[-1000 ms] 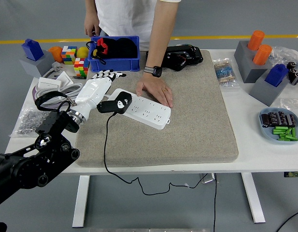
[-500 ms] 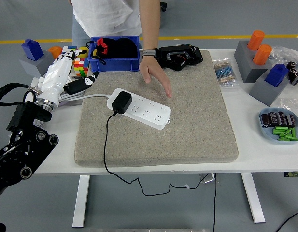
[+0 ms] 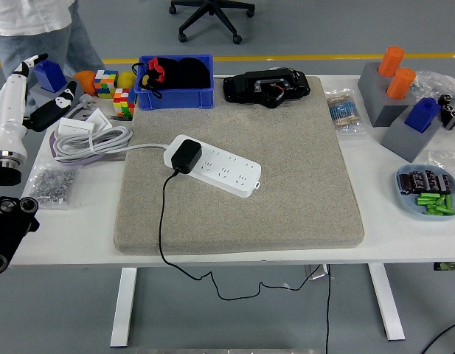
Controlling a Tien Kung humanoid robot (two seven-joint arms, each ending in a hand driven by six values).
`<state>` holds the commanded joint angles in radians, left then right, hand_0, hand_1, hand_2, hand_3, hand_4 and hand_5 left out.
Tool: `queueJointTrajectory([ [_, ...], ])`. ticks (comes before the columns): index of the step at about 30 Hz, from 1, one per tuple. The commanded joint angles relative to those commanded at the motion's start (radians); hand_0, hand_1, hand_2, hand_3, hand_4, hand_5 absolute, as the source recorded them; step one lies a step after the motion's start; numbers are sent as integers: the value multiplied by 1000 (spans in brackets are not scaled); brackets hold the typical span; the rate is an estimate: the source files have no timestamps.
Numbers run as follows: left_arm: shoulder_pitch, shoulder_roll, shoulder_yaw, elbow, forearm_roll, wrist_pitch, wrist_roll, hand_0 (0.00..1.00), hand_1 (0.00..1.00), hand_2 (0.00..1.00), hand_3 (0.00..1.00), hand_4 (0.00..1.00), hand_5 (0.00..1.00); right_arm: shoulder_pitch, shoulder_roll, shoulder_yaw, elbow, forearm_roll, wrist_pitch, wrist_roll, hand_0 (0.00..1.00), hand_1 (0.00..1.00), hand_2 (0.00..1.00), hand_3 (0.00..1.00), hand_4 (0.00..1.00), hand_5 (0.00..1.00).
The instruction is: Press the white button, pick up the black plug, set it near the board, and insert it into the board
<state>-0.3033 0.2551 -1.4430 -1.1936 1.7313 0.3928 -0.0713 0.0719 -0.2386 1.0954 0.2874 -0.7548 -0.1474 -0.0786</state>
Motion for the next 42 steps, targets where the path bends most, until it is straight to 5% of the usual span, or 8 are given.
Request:
queueJointTrajectory([
  [7,84,29,-79,-31,-40,-14,-8,928,922,887,863,731,437,3,7,14,0,-8,1,-3,616,561,595,546,627,300],
  [15,84,-16,-181,-47,2,-20,-4,915,913,883,855,736,435,16,11,4,-1,-7,4,-6,617,562,598,547,630,304],
  [42,185,-20,-183,-77,15,-54,34,900,905,886,849,741,386,-33,57,82,-47,-51,-1,-15,617,561,605,544,639,316],
])
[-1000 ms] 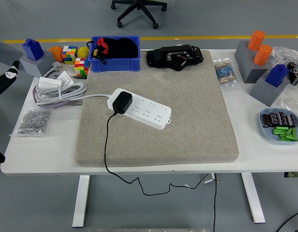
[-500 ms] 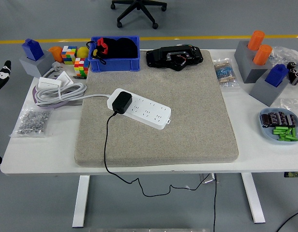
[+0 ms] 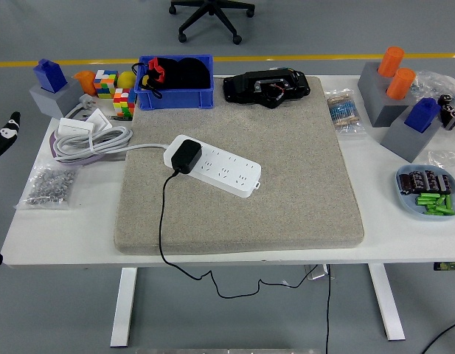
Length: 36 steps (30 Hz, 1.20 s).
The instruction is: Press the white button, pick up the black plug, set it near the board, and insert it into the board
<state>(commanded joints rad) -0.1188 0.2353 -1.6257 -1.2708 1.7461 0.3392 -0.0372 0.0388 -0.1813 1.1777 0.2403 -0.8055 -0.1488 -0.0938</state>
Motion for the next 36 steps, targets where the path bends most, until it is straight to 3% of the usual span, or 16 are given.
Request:
queueJointTrajectory([
  [8,30,-5,-4,-4,3,-8,8,901,901,887,847,736,377,10,14,10,-3,-7,8,-7,619,564,604,547,642,320],
  [16,54,-7,-2,-8,10,-19,20,901,900,888,847,737,378,13,20,-52,-30,15,13,-20,639,578,605,548,643,322],
  [36,34,10,-10,-20,2,-21,24,903,898,891,844,733,351,49,19,-139,-56,67,16,-25,633,572,608,547,644,322],
])
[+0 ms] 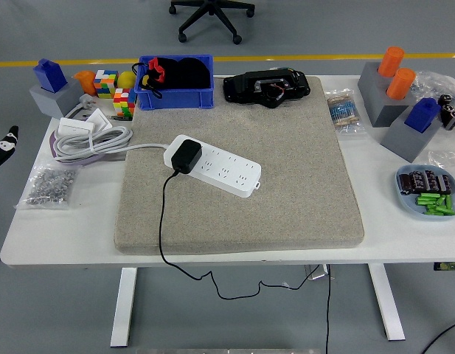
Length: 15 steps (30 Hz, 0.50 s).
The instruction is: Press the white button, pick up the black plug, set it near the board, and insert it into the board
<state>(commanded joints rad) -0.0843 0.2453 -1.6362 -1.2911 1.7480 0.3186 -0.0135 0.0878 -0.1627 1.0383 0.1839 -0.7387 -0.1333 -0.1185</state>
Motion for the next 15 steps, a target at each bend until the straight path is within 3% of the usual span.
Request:
queueJointTrajectory([
  [8,-10,-1,11,5,-3,-1,2,904,898,893,845,732,349,0,-5,9,-3,-6,-2,0,642,576,609,548,645,325],
  [15,-19,2,35,14,-6,-4,5,905,898,893,845,732,348,-4,-9,74,-4,-49,-6,-7,643,577,608,548,647,326],
])
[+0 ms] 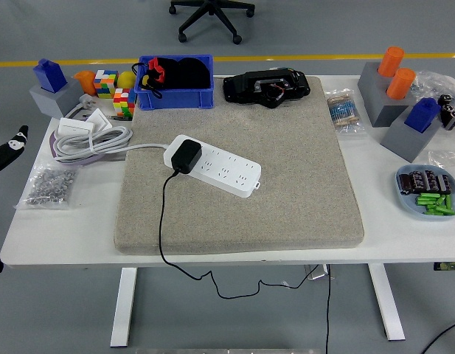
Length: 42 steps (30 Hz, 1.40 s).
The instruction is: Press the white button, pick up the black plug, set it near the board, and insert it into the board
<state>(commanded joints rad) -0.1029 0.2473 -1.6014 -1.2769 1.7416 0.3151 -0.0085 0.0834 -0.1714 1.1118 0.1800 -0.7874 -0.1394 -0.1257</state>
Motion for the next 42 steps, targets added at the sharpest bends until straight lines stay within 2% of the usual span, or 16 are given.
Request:
queueJointTrajectory([
  [8,-28,10,25,1,-6,-1,1,906,898,893,843,732,348,4,-3,6,0,-1,2,-4,643,577,609,551,649,329],
  [20,-22,6,35,-4,-4,-5,14,907,899,893,842,732,347,6,1,45,0,-22,1,-9,643,577,608,548,651,333],
  [42,-24,10,58,-7,-15,-4,13,911,902,894,842,733,349,15,-4,34,0,0,7,1,648,588,614,547,651,333],
])
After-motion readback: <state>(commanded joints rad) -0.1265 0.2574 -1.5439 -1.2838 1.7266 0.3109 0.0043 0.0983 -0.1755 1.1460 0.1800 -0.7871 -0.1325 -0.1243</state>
